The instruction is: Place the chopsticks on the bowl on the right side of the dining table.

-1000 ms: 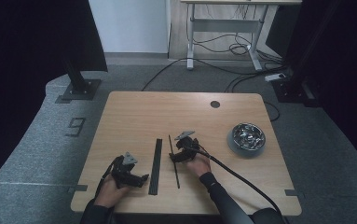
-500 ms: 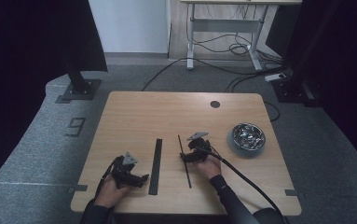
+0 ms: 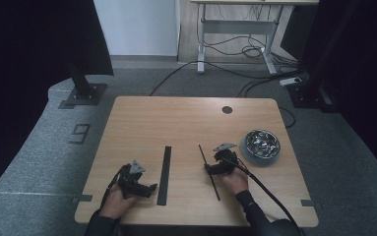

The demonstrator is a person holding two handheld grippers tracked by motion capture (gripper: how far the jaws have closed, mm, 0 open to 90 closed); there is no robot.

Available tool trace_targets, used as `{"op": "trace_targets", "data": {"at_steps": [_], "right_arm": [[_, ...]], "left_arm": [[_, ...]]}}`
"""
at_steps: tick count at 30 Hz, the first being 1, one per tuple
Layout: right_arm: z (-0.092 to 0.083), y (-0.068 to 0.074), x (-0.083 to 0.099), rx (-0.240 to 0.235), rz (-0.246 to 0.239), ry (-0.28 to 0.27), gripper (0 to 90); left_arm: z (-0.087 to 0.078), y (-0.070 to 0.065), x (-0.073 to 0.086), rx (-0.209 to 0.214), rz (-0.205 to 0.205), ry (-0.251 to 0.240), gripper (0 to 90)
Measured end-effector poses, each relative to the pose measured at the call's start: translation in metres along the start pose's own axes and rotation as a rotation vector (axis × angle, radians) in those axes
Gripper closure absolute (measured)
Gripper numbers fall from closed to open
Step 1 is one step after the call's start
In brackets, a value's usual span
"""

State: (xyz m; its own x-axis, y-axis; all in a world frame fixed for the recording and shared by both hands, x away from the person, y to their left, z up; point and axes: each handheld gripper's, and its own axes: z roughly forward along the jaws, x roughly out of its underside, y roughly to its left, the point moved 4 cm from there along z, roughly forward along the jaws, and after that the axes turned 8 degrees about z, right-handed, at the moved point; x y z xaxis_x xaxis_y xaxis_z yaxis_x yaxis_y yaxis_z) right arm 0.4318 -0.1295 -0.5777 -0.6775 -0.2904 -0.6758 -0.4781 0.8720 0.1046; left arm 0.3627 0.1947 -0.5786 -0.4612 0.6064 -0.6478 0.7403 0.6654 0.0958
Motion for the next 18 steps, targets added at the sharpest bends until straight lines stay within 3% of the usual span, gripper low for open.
{"op": "trace_targets", "data": {"at_steps": [18], "right_arm": [[-0.049,-0.039,0.048,0.049,0.057,-0.011,17.0]], "left_arm": [[0.0,0.0,0.0,0.0,0.0,0.0,0.0]]}}
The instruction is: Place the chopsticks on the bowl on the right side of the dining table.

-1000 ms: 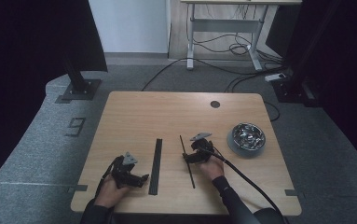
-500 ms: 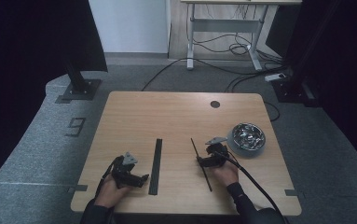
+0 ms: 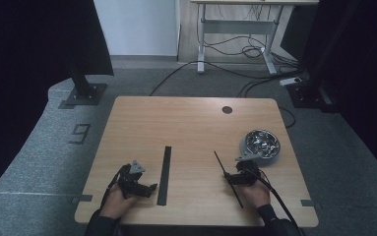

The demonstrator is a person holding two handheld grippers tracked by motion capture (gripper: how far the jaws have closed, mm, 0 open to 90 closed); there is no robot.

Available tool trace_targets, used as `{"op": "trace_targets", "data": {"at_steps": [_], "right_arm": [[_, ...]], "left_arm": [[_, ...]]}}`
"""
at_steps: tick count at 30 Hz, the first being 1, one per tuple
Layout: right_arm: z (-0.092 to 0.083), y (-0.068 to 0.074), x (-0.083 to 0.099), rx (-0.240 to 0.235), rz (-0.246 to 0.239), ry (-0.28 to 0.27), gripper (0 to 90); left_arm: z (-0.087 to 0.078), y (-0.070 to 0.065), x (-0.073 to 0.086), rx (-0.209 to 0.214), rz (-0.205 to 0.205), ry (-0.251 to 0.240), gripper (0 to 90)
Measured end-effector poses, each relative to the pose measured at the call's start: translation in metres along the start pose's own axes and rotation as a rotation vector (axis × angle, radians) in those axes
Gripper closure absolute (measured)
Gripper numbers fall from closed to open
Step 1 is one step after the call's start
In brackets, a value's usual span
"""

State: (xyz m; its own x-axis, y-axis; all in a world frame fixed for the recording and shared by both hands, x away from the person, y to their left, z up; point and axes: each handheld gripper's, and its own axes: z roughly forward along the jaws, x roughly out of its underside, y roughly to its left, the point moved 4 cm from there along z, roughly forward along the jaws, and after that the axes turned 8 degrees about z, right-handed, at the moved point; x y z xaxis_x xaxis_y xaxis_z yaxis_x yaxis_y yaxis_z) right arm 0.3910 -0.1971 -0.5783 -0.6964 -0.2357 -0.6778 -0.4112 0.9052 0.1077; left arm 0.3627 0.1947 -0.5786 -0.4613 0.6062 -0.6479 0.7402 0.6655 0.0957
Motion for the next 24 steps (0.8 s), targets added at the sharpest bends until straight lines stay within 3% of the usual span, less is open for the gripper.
{"op": "trace_targets", "data": {"at_steps": [9,17,24], "right_arm": [[-0.019,-0.02,0.016,0.024,0.021,0.021,19.1],[-0.033,-0.03,0.014,0.019,0.001,0.151,37.7],[-0.04,-0.032,0.008,0.017,-0.039,0.333,49.9]], "left_arm": [[0.0,0.0,0.0,0.0,0.0,0.0,0.0],[0.0,0.0,0.0,0.0,-0.001,0.0,0.0],[0.0,0.0,0.0,0.001,-0.001,0.0,0.0]]}}
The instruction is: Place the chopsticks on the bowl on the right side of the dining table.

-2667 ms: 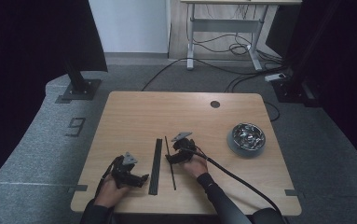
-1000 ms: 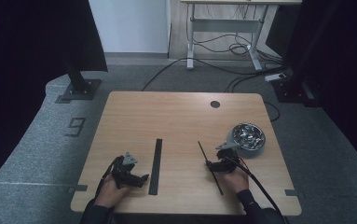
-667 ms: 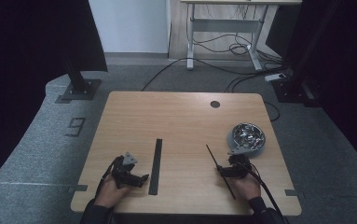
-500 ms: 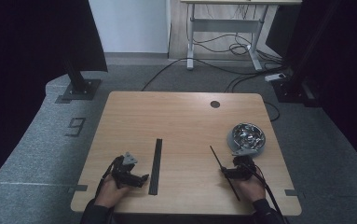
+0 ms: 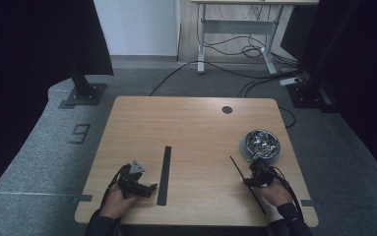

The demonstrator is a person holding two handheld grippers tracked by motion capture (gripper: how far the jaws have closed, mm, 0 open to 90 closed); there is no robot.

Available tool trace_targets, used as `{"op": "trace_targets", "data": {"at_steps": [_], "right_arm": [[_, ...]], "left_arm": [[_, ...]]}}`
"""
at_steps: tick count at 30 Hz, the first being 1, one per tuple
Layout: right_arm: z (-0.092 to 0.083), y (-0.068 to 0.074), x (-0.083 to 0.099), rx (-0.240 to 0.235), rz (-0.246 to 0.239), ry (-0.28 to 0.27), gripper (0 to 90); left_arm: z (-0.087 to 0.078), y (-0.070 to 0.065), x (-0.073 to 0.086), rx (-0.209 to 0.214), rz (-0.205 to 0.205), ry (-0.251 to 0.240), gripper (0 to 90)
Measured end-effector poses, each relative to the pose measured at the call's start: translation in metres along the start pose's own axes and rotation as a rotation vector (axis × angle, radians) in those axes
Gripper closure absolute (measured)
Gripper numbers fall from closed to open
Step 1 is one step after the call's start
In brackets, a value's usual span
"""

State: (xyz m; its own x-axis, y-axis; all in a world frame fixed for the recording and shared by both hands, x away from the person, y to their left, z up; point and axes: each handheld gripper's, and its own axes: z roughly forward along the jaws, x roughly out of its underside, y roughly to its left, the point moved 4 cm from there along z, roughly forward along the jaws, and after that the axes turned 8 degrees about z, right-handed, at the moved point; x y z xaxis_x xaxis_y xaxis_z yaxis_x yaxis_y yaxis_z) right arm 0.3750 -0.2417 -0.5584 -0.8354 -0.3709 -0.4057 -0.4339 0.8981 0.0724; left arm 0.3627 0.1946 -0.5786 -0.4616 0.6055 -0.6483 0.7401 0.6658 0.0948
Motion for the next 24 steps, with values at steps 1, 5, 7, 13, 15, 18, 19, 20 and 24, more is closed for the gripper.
{"op": "trace_targets", "data": {"at_steps": [1,5,7,13,15,18,19,20,24], "right_arm": [[0.0,0.0,0.0,0.001,-0.004,0.016,51.0],[-0.002,-0.002,-0.003,0.008,-0.019,0.114,55.2],[-0.003,-0.002,-0.004,0.009,-0.025,0.142,56.9],[-0.002,-0.003,-0.011,0.021,-0.04,0.248,62.7],[-0.002,-0.004,-0.012,0.024,-0.04,0.261,63.4],[0.0,-0.004,-0.015,0.031,-0.042,0.307,65.8],[0.0,-0.003,-0.016,0.032,-0.039,0.318,66.5],[0.0,-0.004,-0.018,0.038,-0.041,0.343,68.1],[0.002,-0.003,-0.02,0.045,-0.041,0.38,70.3]], "left_arm": [[0.0,0.0,0.0,0.0,0.0,0.001,0.0],[0.0,0.0,0.0,0.001,0.0,0.001,0.0],[0.0,0.0,0.0,0.001,0.0,0.001,0.0],[0.0,0.0,0.0,0.001,0.0,0.001,0.0],[0.0,0.0,0.0,0.001,0.0,0.001,0.0],[0.0,0.0,0.0,0.001,0.0,0.001,0.0],[0.0,0.0,0.0,0.001,0.001,0.001,0.0],[0.0,0.0,0.0,0.001,0.001,0.001,0.0],[0.0,0.0,0.0,0.001,0.001,0.001,0.0]]}}
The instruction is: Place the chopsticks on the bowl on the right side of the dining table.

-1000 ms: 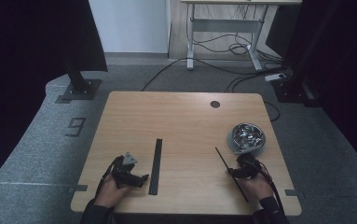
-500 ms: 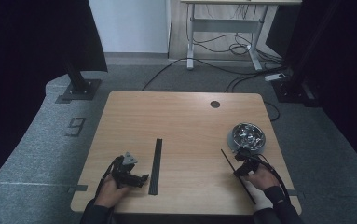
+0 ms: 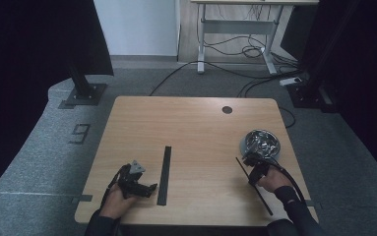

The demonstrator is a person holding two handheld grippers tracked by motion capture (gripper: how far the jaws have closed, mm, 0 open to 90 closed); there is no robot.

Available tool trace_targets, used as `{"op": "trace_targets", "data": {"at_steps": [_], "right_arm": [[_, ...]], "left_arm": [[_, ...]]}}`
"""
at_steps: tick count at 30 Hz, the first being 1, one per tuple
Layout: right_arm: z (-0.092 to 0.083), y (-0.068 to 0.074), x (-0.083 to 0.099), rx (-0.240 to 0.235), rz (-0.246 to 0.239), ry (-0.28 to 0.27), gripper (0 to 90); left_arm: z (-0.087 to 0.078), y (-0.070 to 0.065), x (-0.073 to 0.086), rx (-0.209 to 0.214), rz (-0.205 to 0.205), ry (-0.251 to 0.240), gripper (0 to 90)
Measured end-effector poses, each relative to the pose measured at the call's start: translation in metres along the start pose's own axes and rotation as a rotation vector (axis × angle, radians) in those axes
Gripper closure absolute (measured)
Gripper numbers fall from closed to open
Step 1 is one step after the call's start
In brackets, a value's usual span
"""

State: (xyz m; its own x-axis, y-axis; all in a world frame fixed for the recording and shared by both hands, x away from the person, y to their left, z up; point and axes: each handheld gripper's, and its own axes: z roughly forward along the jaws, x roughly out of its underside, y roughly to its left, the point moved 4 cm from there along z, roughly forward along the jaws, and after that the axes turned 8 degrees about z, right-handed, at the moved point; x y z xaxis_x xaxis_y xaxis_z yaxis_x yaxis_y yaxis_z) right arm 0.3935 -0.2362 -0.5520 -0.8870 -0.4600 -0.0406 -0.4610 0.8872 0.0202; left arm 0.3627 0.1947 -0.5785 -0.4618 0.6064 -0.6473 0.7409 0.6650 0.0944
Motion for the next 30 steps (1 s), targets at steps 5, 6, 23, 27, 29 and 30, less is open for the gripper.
{"op": "trace_targets", "data": {"at_steps": [5,6,23,27,29,30], "right_arm": [[0.0002,0.0011,-0.0025,0.001,-0.009,0.03,75.4],[-0.0001,0.0004,-0.0027,0.0,-0.011,0.034,76.8],[0.0001,-0.0061,-0.003,-0.033,-0.011,0.028,86.1],[-0.0003,-0.0068,-0.0005,-0.043,-0.01,0.006,86.2],[-0.0003,-0.0079,0.0005,-0.054,-0.011,-0.005,86.3],[-0.0003,-0.0081,0.0012,-0.06,-0.011,-0.009,86.3]], "left_arm": [[0.0,0.0,0.0,0.0,0.0,0.0,0.0],[0.0,0.0,0.0,0.0,0.0,0.0,0.0],[0.0,0.0,0.0,0.0,-0.001,0.0,0.0],[0.0,0.0001,0.0,0.0,0.0,0.0,0.0],[0.0,0.0001,0.0,0.0,-0.001,0.0,0.0],[0.0,0.0,-0.0001,0.0,-0.001,0.0,0.0]]}}
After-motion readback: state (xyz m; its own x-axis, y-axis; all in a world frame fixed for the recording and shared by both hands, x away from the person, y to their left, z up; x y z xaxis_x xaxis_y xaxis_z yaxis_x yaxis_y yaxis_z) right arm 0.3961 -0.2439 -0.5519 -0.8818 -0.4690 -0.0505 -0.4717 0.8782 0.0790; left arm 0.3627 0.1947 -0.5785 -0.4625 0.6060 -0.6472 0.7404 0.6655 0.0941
